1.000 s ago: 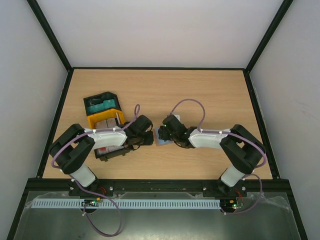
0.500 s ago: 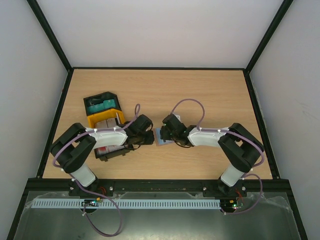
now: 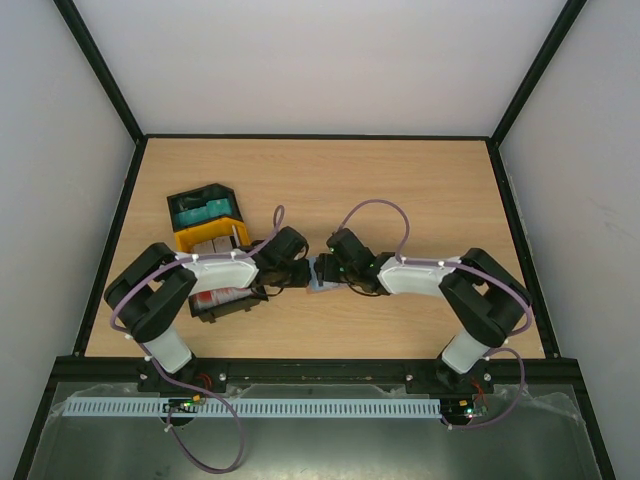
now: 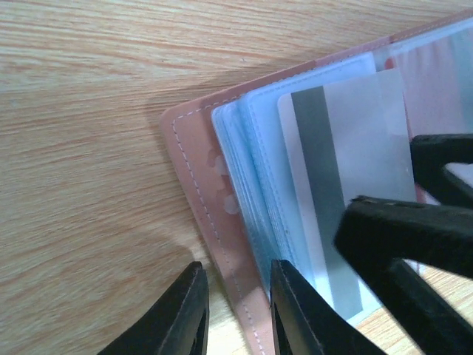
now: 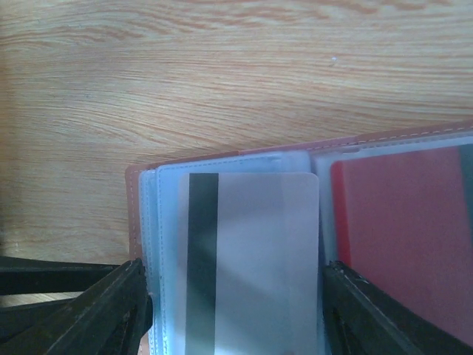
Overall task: Put the credit cards into the card holder
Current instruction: Insert the credit card into the card holder.
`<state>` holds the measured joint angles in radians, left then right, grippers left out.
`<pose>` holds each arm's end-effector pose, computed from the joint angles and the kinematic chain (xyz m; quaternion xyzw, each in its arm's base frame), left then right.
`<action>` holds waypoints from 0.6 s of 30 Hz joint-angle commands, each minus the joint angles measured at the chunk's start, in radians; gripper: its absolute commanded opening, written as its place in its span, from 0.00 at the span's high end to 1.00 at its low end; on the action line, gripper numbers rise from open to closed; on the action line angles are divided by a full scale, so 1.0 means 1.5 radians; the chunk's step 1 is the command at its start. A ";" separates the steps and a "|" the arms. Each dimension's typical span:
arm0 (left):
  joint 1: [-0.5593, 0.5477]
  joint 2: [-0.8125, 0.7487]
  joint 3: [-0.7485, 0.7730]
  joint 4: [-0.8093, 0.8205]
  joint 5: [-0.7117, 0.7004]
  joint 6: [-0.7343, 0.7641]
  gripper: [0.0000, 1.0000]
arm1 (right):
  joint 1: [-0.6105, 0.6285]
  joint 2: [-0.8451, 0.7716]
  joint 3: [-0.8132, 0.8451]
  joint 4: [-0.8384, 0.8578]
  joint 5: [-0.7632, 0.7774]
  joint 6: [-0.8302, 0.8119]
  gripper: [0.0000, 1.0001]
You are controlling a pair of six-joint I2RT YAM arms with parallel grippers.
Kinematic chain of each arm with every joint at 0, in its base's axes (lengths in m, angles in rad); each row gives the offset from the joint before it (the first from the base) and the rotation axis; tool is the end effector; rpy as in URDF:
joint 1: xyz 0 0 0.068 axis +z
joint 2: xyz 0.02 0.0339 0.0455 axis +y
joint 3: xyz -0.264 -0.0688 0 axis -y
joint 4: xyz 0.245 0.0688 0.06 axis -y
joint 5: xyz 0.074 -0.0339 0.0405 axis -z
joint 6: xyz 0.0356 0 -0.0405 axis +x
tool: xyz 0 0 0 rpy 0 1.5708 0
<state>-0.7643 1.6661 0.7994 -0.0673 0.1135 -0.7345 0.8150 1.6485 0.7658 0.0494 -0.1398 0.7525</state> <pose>0.2242 -0.2205 0.1405 0.0319 0.9478 -0.2523 0.1921 0.2131 0.2333 0.1447 -0.0542 0.9293 0.3000 0.2087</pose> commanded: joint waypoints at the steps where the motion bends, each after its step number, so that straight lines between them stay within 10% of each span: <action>1: 0.004 -0.005 0.015 -0.057 -0.019 0.043 0.72 | -0.010 -0.050 -0.021 0.024 0.060 -0.006 0.36; 18: 0.014 0.054 0.042 -0.108 -0.056 0.028 0.84 | -0.019 0.043 0.036 0.010 -0.064 -0.075 0.47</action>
<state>-0.7513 1.6901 0.8551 -0.1719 0.0402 -0.7139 0.7856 1.7058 0.8215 0.0414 -0.1654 0.6861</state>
